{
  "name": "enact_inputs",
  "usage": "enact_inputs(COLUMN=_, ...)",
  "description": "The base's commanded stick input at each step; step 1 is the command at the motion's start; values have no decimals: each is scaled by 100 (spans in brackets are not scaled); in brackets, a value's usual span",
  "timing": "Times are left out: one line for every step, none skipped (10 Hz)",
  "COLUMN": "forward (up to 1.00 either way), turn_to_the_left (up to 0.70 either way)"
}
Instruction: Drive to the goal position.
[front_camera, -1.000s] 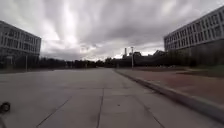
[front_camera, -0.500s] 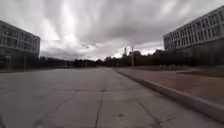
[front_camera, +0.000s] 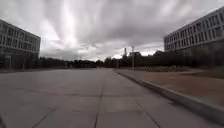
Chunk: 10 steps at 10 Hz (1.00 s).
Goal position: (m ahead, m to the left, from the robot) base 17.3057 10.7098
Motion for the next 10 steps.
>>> enact_inputs(forward=70, turn_to_the_left=0)
enact_inputs(forward=70, turn_to_the_left=0)
enact_inputs(forward=70, turn_to_the_left=0)
enact_inputs(forward=70, turn_to_the_left=0)
enact_inputs(forward=70, turn_to_the_left=0)
enact_inputs(forward=70, turn_to_the_left=0)
enact_inputs(forward=70, turn_to_the_left=0)
enact_inputs(forward=70, turn_to_the_left=0)
enact_inputs(forward=70, turn_to_the_left=0)
enact_inputs(forward=70, turn_to_the_left=0)
